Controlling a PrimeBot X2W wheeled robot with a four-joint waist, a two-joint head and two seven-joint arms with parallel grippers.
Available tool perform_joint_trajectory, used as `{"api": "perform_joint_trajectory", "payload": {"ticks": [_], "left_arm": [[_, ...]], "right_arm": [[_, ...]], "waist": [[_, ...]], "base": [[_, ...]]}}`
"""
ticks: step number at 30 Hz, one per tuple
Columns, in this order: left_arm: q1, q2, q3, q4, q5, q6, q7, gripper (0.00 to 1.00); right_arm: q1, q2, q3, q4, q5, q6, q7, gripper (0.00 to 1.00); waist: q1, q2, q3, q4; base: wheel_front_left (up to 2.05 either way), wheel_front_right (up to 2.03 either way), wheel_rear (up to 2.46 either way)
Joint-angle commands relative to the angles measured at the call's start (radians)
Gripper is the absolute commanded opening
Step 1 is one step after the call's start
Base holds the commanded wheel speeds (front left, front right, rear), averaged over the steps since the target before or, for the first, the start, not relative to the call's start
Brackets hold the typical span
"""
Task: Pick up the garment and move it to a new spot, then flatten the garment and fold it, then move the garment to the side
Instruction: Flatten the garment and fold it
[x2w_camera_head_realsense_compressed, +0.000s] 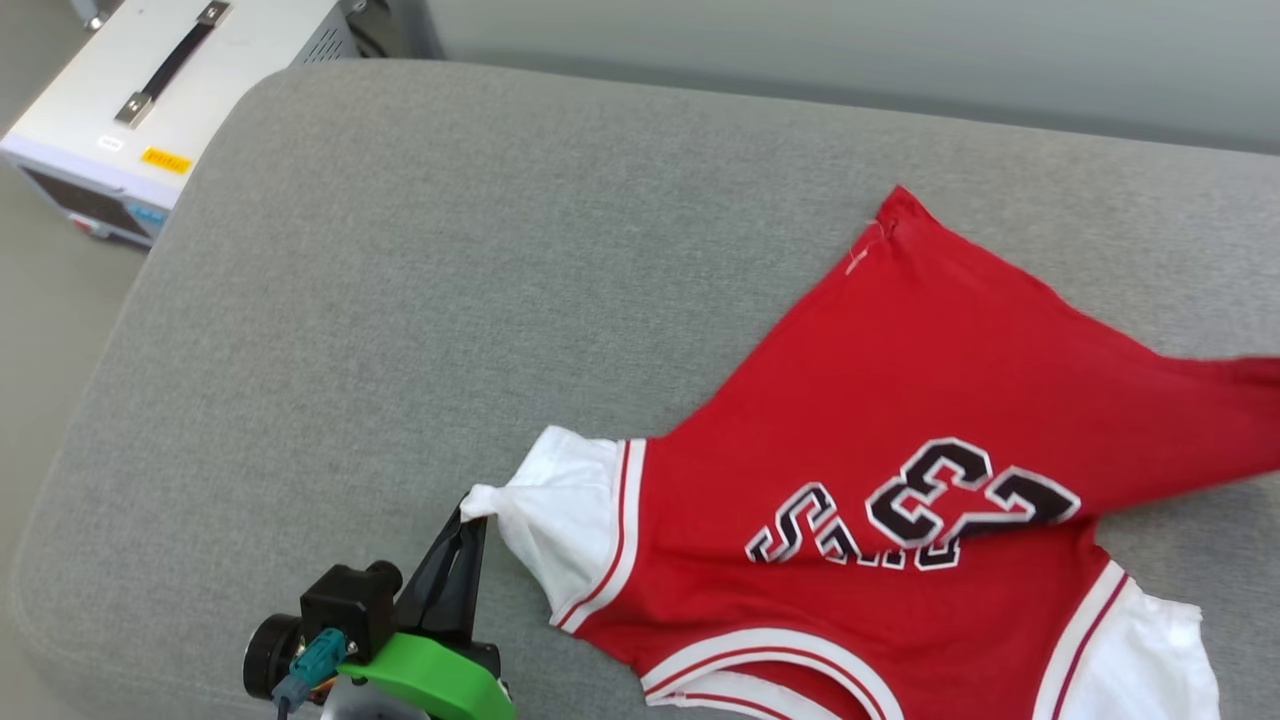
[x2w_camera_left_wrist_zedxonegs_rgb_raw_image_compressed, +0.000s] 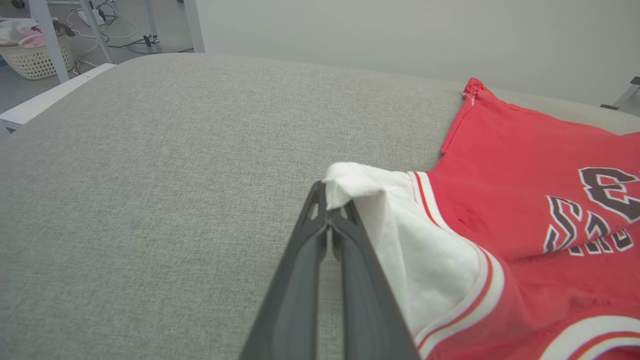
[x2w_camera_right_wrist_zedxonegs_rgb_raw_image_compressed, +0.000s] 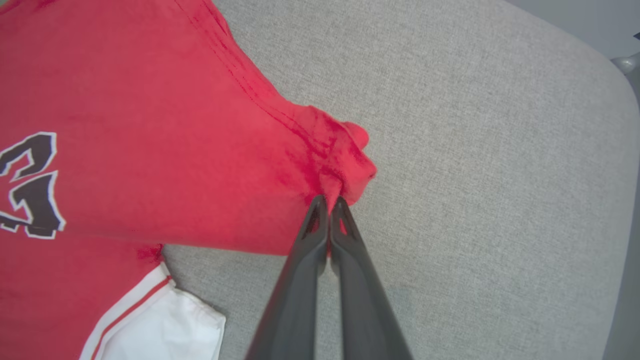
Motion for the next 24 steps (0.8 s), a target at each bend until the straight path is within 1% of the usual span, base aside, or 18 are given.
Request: {"api": "perform_joint_trajectory", "payload": {"ticks": [1, 4, 7, 9, 12, 14, 18, 21, 22, 24], "left_arm": [[0.017, 0.007, 0.004, -0.005, -0.011, 0.006, 0.001, 0.00], [0.030, 0.012, 0.007, -0.007, -0.017, 0.009, 0.004, 0.00], [0.039, 0.015, 0.007, -0.005, -0.021, 0.011, 0.005, 0.00], [0.044, 0.017, 0.008, -0.002, -0.024, 0.012, 0.006, 0.00], [0.050, 0.019, 0.009, 0.001, -0.030, 0.015, 0.005, 0.00], [0.054, 0.019, 0.011, 0.004, -0.033, 0.017, 0.004, 0.00], [0.054, 0.021, 0.011, 0.012, -0.038, 0.018, 0.001, 0.00], [0.049, 0.021, 0.009, 0.018, -0.040, 0.017, 0.000, 0.00], [0.046, 0.021, 0.008, 0.020, -0.041, 0.016, -0.001, 0.00], [0.042, 0.022, 0.009, 0.025, -0.043, 0.016, -0.002, 0.00]], "right_arm": [[0.055, -0.002, -0.029, -0.019, -0.005, -0.001, -0.011, 0.00], [0.191, 0.032, -0.119, -0.069, -0.013, -0.001, -0.021, 0.00], [0.326, 0.096, -0.214, -0.117, -0.024, -0.001, -0.022, 0.00], [0.420, 0.154, -0.278, -0.159, -0.043, -0.001, -0.017, 0.00], [0.550, 0.264, -0.350, -0.225, -0.069, -0.001, -0.003, 0.00], [0.615, 0.328, -0.380, -0.253, -0.086, -0.001, 0.009, 0.00], [0.706, 0.426, -0.411, -0.265, -0.115, -0.001, 0.038, 0.00], [0.747, 0.467, -0.414, -0.243, -0.132, -0.001, 0.057, 0.00], [0.756, 0.485, -0.420, -0.232, -0.130, -0.001, 0.054, 0.00], [0.761, 0.501, -0.422, -0.221, -0.134, -0.001, 0.045, 0.00]], "waist": [[0.0001, -0.0001, -0.040, -0.040], [0.0001, -0.0001, -0.051, -0.052], [0.0001, -0.0001, -0.062, -0.057], [0.0001, -0.0001, -0.067, -0.059], [0.0001, -0.0001, -0.071, -0.064], [0.0001, -0.0001, -0.072, -0.068], [0.0001, -0.0001, -0.073, -0.072], [0.0001, -0.0001, -0.071, -0.071], [0.0001, -0.0001, -0.071, -0.070], [0.0001, -0.0001, -0.071, -0.071]], "base": [[0.00, 0.00, 0.00], [0.00, 0.00, 0.00], [0.00, 0.00, 0.00], [0.00, 0.00, 0.00], [0.00, 0.00, 0.00], [0.00, 0.00, 0.00], [0.00, 0.00, 0.00], [0.00, 0.00, 0.00], [0.00, 0.00, 0.00], [0.00, 0.00, 0.00]]}}
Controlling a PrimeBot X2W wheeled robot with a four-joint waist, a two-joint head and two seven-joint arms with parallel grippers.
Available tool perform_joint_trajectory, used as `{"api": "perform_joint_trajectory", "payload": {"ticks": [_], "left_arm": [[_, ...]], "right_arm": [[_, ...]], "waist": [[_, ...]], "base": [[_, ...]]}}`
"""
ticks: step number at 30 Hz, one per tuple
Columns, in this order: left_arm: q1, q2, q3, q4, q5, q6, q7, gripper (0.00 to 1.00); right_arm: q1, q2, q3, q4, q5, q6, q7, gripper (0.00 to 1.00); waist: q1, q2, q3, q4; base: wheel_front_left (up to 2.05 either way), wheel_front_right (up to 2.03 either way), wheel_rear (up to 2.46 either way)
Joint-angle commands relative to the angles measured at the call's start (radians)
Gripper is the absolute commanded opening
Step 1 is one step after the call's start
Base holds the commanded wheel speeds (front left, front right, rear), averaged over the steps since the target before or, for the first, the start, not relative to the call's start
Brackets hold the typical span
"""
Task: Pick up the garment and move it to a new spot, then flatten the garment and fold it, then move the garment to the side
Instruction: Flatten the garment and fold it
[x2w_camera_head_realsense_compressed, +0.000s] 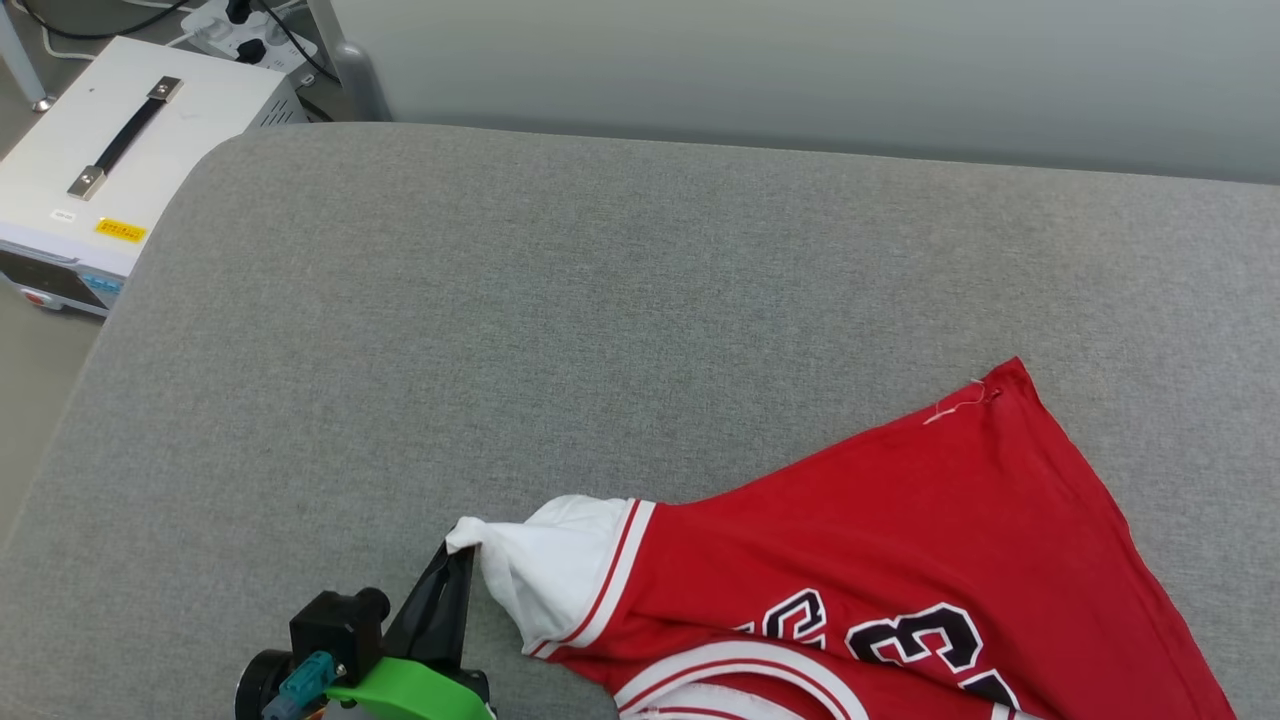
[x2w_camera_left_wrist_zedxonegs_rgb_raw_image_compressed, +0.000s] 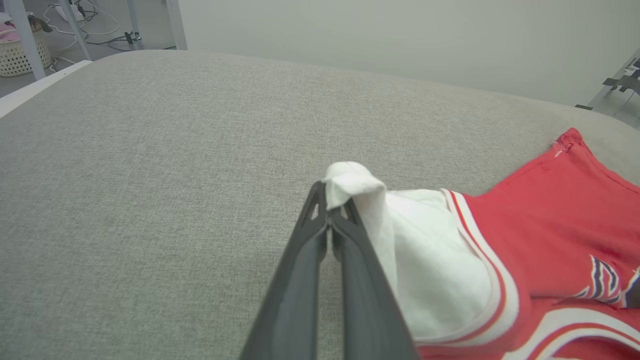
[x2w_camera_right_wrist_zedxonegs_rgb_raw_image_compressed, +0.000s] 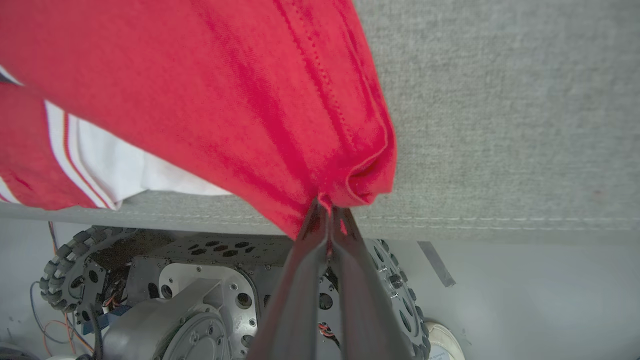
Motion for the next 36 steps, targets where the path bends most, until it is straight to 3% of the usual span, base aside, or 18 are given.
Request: {"api": "perform_joint_trajectory", "payload": {"ticks": [1, 2, 3, 4, 12, 18, 21, 23, 29, 36], "left_arm": [[0.002, 0.009, 0.005, 0.005, -0.008, 0.004, -0.007, 0.00], [0.003, 0.010, 0.006, 0.007, -0.009, 0.005, -0.008, 0.00], [0.003, 0.011, 0.006, 0.009, -0.010, 0.006, -0.008, 0.00], [0.003, 0.011, 0.006, 0.010, -0.011, 0.006, -0.009, 0.00], [-0.007, 0.011, -0.003, 0.010, -0.011, 0.006, -0.013, 0.00], [-0.038, 0.005, -0.018, 0.011, -0.007, 0.000, -0.017, 0.00], [-0.060, 0.000, -0.030, 0.015, -0.003, -0.006, -0.019, 0.00], [-0.086, -0.008, -0.042, 0.018, 0.001, -0.011, -0.024, 0.00], [-0.123, -0.022, -0.059, 0.027, 0.006, -0.019, -0.030, 0.00], [-0.166, -0.037, -0.077, 0.037, 0.011, -0.031, -0.038, 0.00]], "right_arm": [[0.007, 0.002, -0.004, 0.004, -0.009, -0.001, -0.007, 0.00], [0.000, 0.005, -0.010, 0.002, -0.010, -0.001, -0.017, 0.28], [-0.007, 0.006, -0.015, 0.000, -0.009, -0.001, -0.022, 0.69], [-0.019, 0.004, -0.024, -0.008, -0.007, -0.001, -0.028, 1.00], [-0.169, -0.075, -0.067, -0.120, -0.030, -0.001, -0.078, 1.00], [-0.356, -0.161, -0.023, -0.157, -0.035, -0.001, -0.050, 1.00], [-0.452, -0.207, 0.032, -0.157, -0.035, -0.001, -0.001, 1.00], [-0.578, -0.259, 0.136, -0.121, -0.047, -0.001, 0.078, 1.00], [-0.773, -0.290, 0.300, 0.001, -0.051, -0.001, 0.189, 1.00], [-0.962, -0.293, 0.465, 0.180, -0.058, -0.001, 0.223, 1.00]], "waist": [[0.0001, 0.0000, 0.000, -0.001], [0.0001, 0.0000, -0.001, -0.002], [0.0001, 0.0000, -0.002, -0.003], [0.0001, 0.0000, -0.003, -0.004], [0.0001, 0.0000, 0.005, 0.004], [0.0001, 0.0000, 0.038, 0.027], [0.0001, 0.0000, 0.058, 0.044], [0.0001, 0.0000, 0.083, 0.063], [0.0001, 0.0000, 0.121, 0.089], [0.0001, 0.0000, 0.174, 0.125]], "base": [[0.00, 0.00, 0.00], [0.00, 0.00, 0.00], [0.00, 0.00, 0.00], [0.00, 0.00, 0.00], [0.00, 0.00, 0.00], [0.00, 0.00, 0.00], [0.00, 0.00, 0.00], [0.00, 0.00, 0.00], [0.00, 0.00, 0.00], [0.00, 0.00, 0.00]]}}
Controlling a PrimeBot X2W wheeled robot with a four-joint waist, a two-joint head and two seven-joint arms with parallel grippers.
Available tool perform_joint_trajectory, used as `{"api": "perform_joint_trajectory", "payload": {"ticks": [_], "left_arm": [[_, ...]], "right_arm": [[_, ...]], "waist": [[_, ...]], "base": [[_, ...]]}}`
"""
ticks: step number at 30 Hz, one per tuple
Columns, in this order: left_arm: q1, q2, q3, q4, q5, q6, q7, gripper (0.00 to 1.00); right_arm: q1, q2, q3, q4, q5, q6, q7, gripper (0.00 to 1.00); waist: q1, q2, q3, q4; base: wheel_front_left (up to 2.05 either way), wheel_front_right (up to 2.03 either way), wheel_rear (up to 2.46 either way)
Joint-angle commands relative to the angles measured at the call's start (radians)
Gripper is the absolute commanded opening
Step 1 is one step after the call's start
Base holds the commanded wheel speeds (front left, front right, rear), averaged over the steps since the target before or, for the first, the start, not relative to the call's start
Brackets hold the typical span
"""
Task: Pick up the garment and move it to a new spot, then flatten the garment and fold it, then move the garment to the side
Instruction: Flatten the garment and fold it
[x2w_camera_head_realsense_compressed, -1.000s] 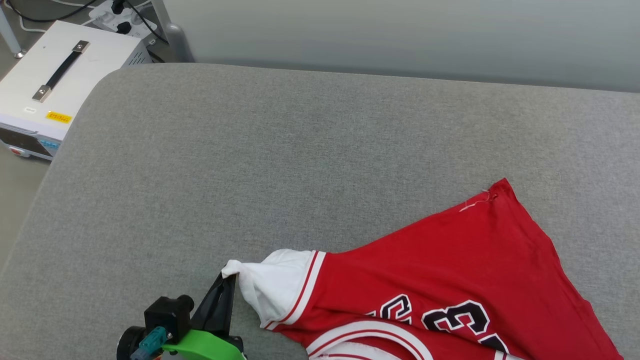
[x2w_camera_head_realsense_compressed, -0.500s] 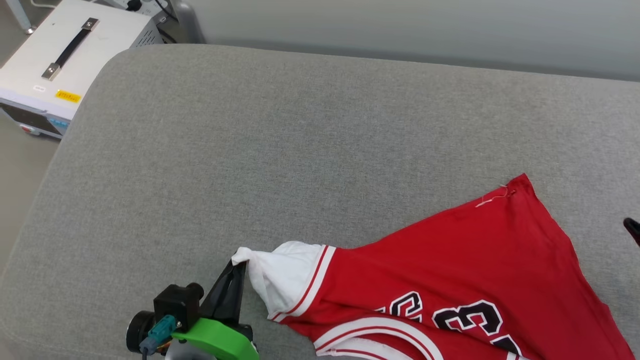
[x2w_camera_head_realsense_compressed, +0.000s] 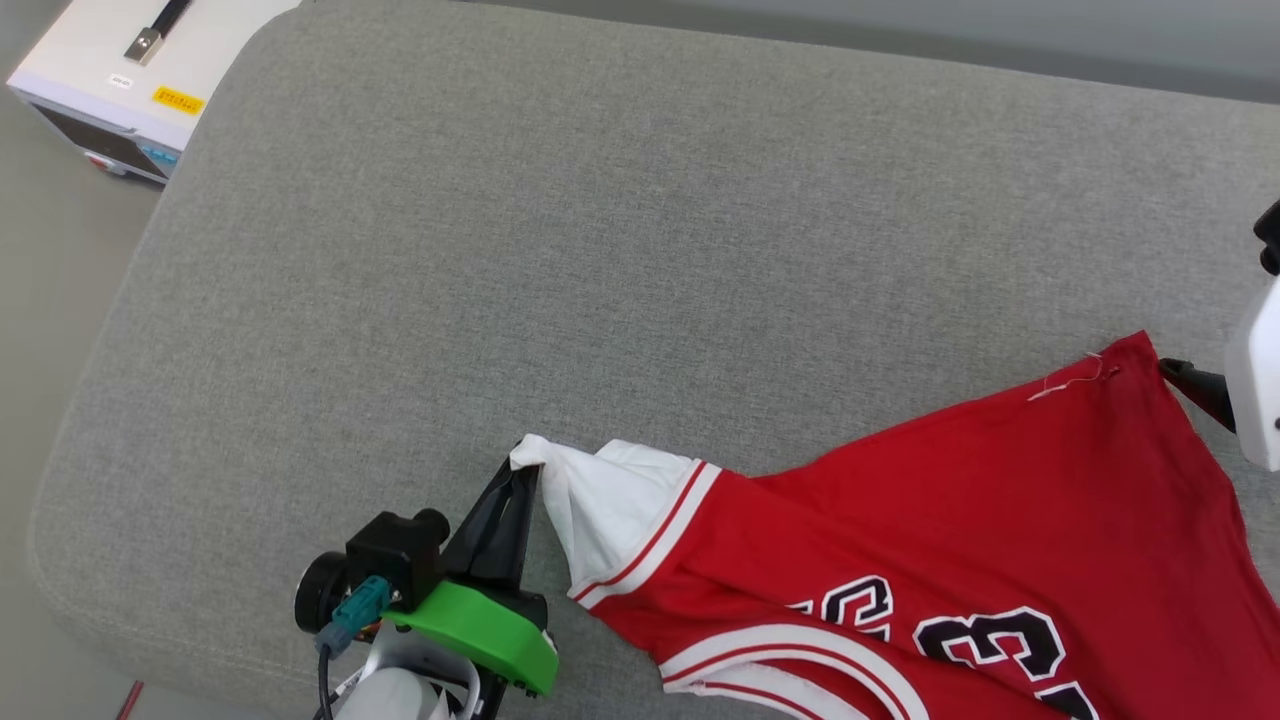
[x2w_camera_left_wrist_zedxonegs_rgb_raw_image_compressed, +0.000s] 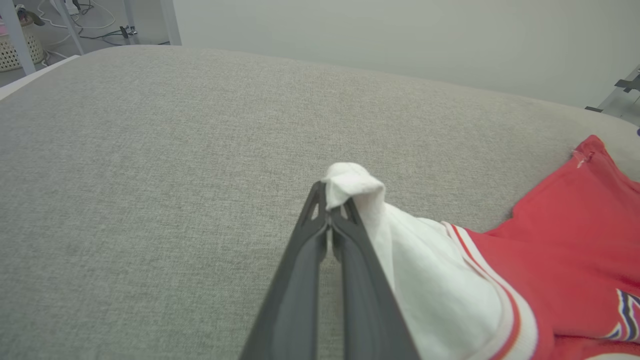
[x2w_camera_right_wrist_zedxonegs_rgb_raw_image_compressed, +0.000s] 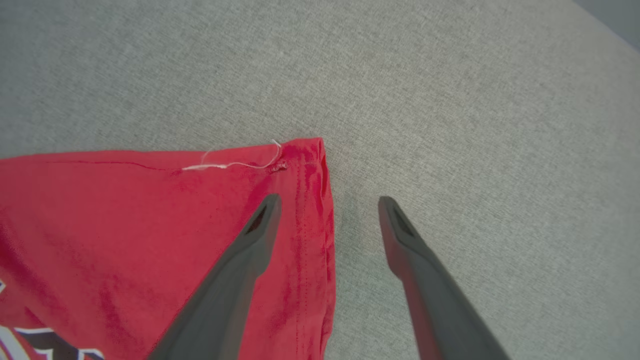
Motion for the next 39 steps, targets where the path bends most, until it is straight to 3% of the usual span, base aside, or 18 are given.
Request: {"api": "perform_joint_trajectory", "payload": {"ticks": [1, 14, 15, 16, 17, 24, 33, 39], "left_arm": [[-0.023, -0.004, -0.001, 0.004, 0.007, -0.007, -0.008, 0.00], [-0.047, -0.023, -0.002, 0.021, 0.012, -0.014, -0.014, 0.00], [-0.044, -0.023, 0.001, 0.022, 0.012, -0.013, -0.014, 0.00], [-0.043, -0.023, 0.003, 0.023, 0.012, -0.012, -0.015, 0.00], [-0.042, -0.023, 0.003, 0.024, 0.012, -0.013, -0.015, 0.00], [-0.035, -0.014, 0.012, 0.025, 0.019, -0.013, -0.015, 0.00], [-0.042, 0.025, 0.063, -0.018, 0.026, 0.006, -0.015, 0.00], [-0.097, 0.079, 0.095, -0.062, 0.035, 0.000, -0.009, 0.00]], "right_arm": [[-0.033, 0.004, 0.023, 0.030, -0.003, -0.001, -0.003, 1.00], [-0.053, 0.017, 0.253, 0.279, 0.060, -0.001, -0.066, 1.00], [-0.056, 0.016, 0.264, 0.284, 0.070, -0.001, -0.078, 0.49], [-0.060, 0.015, 0.268, 0.287, 0.077, -0.001, -0.095, 0.19], [-0.067, 0.012, 0.273, 0.291, 0.085, -0.001, -0.116, 0.00], [-0.114, -0.003, 0.294, 0.292, 0.118, -0.001, -0.267, 0.00], [-0.117, -0.040, 0.314, 0.196, 0.159, -0.001, -0.462, 0.00], [-0.108, -0.068, 0.282, 0.121, 0.176, -0.001, -0.567, 0.00]], "waist": [[0.0000, 0.0000, 0.031, 0.025], [0.0000, 0.0000, 0.055, 0.049], [0.0000, 0.0000, 0.053, 0.045], [0.0000, 0.0000, 0.051, 0.042], [0.0000, 0.0000, 0.047, 0.039], [0.0000, 0.0000, -0.011, 0.007], [0.0000, 0.0000, -0.114, -0.037], [0.0000, 0.0000, -0.156, -0.064]], "base": [[0.00, 0.00, 0.00], [0.00, 0.00, 0.00], [0.00, 0.00, 0.00], [0.00, 0.00, 0.00], [0.00, 0.00, 0.00], [0.00, 0.00, 0.00], [0.00, 0.00, 0.00], [0.00, 0.00, 0.00]]}}
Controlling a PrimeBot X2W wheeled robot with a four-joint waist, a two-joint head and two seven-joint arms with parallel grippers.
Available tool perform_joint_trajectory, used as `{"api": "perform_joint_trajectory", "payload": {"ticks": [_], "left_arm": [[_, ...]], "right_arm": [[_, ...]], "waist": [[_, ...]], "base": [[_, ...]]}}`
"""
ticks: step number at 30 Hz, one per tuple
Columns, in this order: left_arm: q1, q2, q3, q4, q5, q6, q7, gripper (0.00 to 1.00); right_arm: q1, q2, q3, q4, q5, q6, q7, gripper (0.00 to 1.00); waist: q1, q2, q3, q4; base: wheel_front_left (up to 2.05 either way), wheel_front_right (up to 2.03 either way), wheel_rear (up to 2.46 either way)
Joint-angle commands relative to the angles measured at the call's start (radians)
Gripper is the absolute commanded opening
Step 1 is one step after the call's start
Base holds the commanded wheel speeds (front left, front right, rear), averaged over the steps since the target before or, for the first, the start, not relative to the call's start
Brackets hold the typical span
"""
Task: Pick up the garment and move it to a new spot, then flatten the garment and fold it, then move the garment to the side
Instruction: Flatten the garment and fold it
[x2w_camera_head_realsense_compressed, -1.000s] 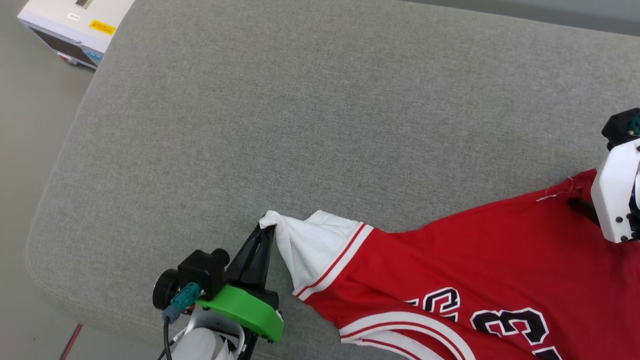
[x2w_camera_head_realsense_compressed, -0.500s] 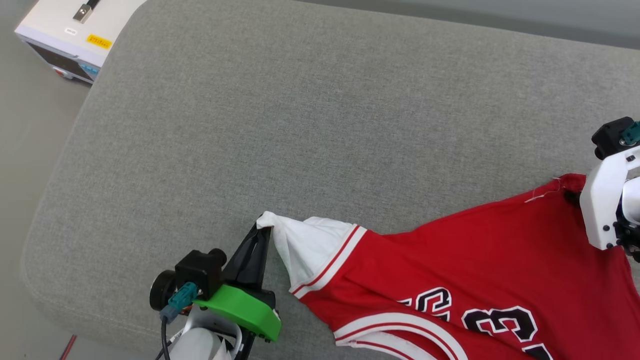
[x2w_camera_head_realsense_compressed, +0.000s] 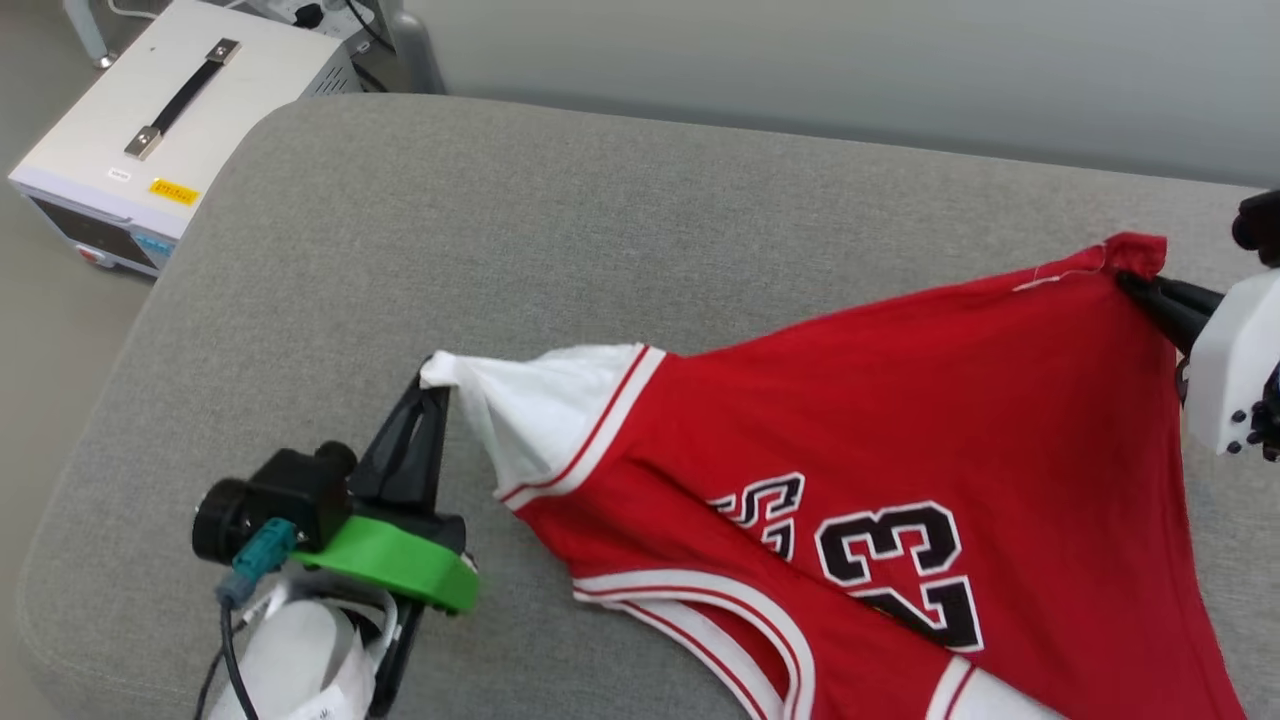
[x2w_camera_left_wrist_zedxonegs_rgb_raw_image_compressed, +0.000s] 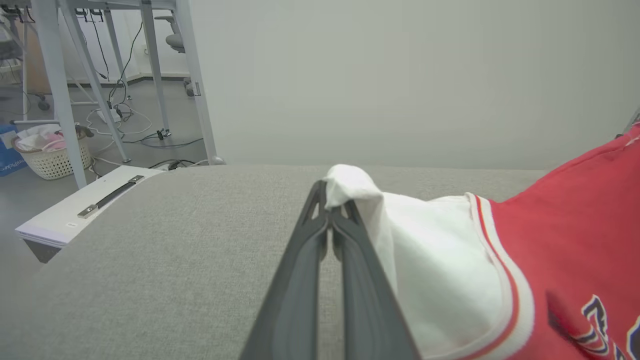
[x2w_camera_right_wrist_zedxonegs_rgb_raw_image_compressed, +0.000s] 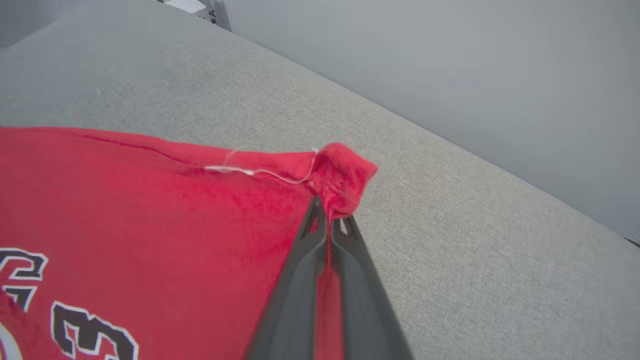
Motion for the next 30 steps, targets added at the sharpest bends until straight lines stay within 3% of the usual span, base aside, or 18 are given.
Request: {"api": "perform_joint_trajectory", "payload": {"ticks": [1, 16, 30], "left_arm": [[-0.053, 0.020, 0.011, -0.019, 0.014, -0.004, 0.005, 0.00], [-0.493, 0.121, -0.013, -0.060, -0.002, -0.053, 0.108, 0.00], [-0.883, 0.154, -0.129, 0.045, -0.043, -0.064, 0.141, 0.00]], "right_arm": [[-0.006, -0.010, -0.013, -0.016, 0.003, -0.001, -0.032, 0.00], [-0.084, 0.050, -0.158, -0.113, -0.081, -0.001, -0.205, 0.00], [-0.183, 0.099, -0.307, -0.212, -0.162, -0.001, -0.122, 0.00]], "waist": [[0.0000, 0.0000, -0.031, -0.031], [0.0000, 0.0000, -0.064, -0.086], [0.0000, 0.0000, 0.046, -0.112]], "base": [[0.00, 0.00, 0.00], [0.00, 0.00, 0.00], [0.00, 0.00, 0.00]]}}
